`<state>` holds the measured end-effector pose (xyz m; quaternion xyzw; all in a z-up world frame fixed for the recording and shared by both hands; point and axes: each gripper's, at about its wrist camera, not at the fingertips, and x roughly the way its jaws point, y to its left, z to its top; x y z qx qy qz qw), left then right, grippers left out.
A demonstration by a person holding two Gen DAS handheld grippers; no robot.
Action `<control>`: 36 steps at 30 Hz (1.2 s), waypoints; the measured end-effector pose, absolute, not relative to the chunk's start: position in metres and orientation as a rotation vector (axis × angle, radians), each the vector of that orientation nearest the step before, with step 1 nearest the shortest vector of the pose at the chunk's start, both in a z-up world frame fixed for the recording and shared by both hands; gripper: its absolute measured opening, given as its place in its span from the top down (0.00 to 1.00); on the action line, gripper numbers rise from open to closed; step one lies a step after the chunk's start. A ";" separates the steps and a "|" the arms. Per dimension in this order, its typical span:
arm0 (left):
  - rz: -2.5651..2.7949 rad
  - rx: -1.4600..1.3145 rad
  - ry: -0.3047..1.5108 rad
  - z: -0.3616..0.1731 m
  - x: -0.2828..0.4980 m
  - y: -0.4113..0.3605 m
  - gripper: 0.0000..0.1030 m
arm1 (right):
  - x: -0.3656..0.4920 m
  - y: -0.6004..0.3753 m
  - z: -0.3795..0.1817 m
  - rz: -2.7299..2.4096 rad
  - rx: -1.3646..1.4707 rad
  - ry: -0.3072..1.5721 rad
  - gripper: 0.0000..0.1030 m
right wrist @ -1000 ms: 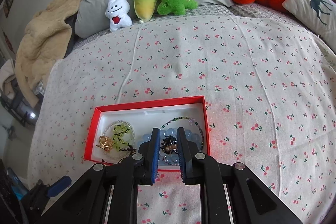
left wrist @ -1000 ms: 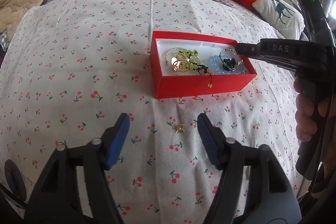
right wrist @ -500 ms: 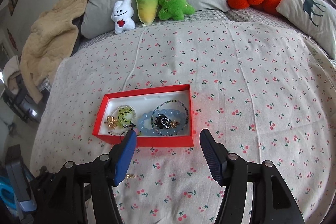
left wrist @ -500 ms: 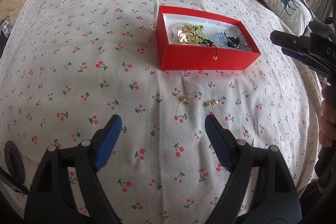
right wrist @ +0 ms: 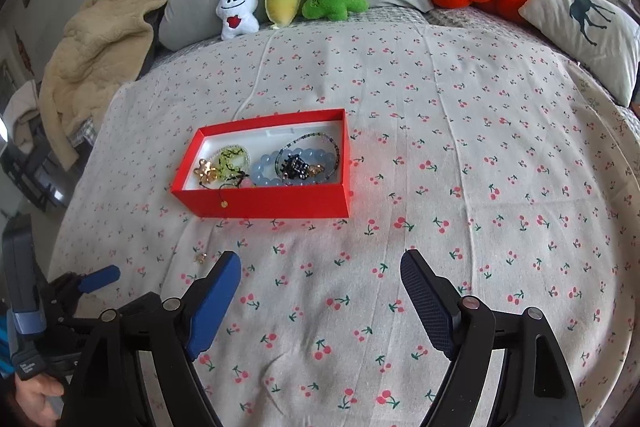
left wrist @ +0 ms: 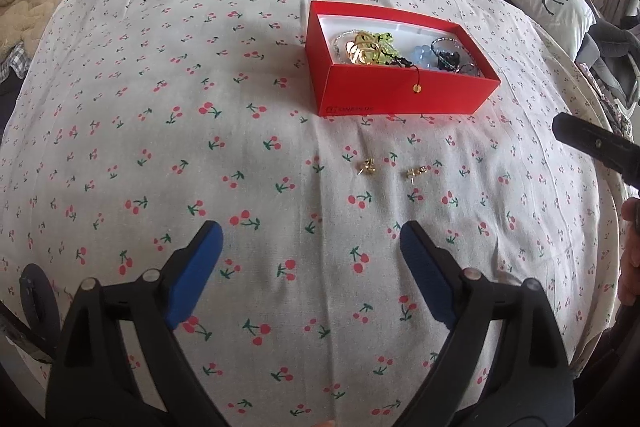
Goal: Organize jewelry
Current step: 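Move both open tools back toward the two gold earrings on the sheet, then lower the left tool onto a gold stud earring and close it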
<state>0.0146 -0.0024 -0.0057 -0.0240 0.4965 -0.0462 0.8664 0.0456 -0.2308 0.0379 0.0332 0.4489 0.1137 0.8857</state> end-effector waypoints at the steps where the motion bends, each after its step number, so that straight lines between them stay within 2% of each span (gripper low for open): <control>1: -0.097 -0.042 1.040 -0.007 0.013 -0.002 0.11 | 0.043 -0.230 0.034 0.233 0.057 0.941 0.19; 11: -0.113 0.015 1.071 -0.033 0.004 -0.002 0.11 | 0.022 -0.221 -0.008 0.236 -0.051 1.016 0.19; 17: -0.156 0.042 1.019 -0.037 0.007 -0.008 0.11 | 0.018 -0.218 -0.040 0.235 -0.097 1.083 0.18; 20: -0.176 0.061 0.986 -0.041 0.012 -0.015 0.11 | 0.015 -0.215 -0.052 0.222 -0.135 1.054 0.07; 22: -0.186 0.094 0.962 -0.042 0.015 -0.022 0.13 | 0.016 -0.213 -0.056 0.202 -0.155 1.045 0.00; 27: -0.220 0.093 0.936 -0.042 0.026 -0.030 0.30 | 0.020 -0.212 -0.058 0.196 -0.150 1.026 0.00; 36: -0.246 0.073 0.920 -0.042 0.043 -0.038 0.49 | 0.021 -0.210 -0.058 0.192 -0.153 0.998 0.00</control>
